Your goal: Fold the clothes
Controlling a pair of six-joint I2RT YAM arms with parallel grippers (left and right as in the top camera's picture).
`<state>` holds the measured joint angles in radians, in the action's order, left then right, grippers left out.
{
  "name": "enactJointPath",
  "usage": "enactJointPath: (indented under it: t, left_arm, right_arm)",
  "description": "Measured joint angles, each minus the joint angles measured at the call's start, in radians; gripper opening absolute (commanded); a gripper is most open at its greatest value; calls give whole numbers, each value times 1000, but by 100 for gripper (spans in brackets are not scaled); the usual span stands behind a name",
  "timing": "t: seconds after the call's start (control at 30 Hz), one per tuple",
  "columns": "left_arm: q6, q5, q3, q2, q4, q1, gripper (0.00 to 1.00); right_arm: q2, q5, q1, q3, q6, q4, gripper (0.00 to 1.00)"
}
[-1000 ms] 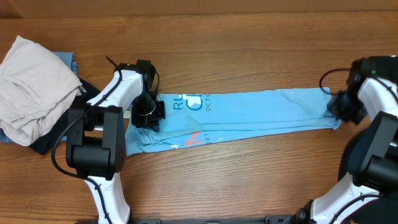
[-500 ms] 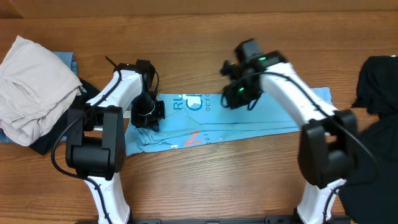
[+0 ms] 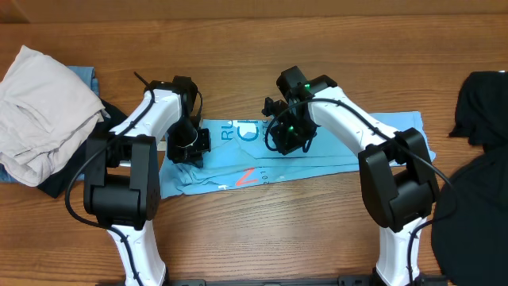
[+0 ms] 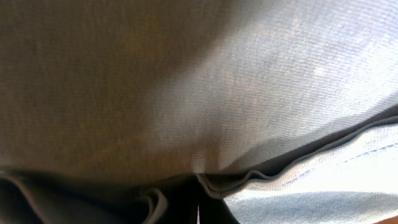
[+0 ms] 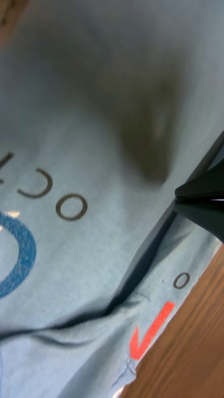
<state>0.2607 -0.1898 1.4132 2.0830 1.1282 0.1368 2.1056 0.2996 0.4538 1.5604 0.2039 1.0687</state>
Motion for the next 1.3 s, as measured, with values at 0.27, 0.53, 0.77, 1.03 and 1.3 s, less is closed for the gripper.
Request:
enactJointPath:
  t: [0.27,0.53,0.77,1.03,1.3]
  left_arm:
    - [0,0,0,0,0,0,6]
    - [0,0,0,0,0,0,6]
    - [0,0,0,0,0,0,4]
    - [-2,-24,55,1,51,-2,8]
    - [-16,-103,326,-19,123,-2,32]
  right_arm:
    - [0,7,40,0,0,-16,4]
    - [0,-17,40,-58,74,-76,4]
    - [0,-15,109,-65,96,26,4]
    - [0,-12,164,-65,81,47,4]
    - [0,-74,129,15,58,14,4]
